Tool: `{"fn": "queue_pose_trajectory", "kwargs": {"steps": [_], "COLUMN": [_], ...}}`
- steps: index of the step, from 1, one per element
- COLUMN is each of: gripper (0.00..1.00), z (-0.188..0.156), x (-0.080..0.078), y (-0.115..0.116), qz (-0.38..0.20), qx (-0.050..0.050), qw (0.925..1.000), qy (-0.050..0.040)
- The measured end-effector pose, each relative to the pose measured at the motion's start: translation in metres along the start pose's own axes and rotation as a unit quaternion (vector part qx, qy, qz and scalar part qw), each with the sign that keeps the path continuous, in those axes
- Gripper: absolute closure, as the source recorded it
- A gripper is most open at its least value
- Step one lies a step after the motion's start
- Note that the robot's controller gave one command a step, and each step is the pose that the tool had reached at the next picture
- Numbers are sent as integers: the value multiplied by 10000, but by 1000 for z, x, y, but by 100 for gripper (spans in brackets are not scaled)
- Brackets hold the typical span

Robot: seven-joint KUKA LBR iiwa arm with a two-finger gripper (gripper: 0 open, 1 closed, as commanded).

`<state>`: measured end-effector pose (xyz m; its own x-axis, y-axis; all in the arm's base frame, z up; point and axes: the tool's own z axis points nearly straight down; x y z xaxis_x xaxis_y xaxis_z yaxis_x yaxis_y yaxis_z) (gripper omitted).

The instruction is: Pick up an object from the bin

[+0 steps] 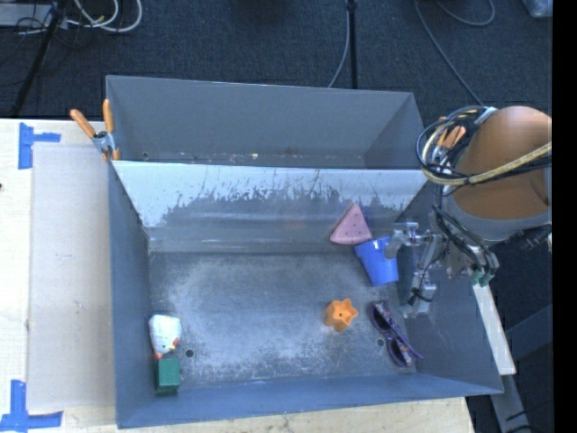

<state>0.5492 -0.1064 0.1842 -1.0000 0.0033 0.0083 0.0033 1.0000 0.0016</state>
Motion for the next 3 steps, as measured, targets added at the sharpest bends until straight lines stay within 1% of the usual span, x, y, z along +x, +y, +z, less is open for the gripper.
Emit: {"fn": "queue_pose_trajectory", "kwargs": {"steps": [1,2,3], "gripper": [0,0,0], "z": [-5,39,66], "x": [-1,-4,-28], "y": [0,25,49], "qz": [-12,-165,-943], "qx": [5,14,2], "qw": [10000,9998,9955], "qy": [-33,-58,-6]}}
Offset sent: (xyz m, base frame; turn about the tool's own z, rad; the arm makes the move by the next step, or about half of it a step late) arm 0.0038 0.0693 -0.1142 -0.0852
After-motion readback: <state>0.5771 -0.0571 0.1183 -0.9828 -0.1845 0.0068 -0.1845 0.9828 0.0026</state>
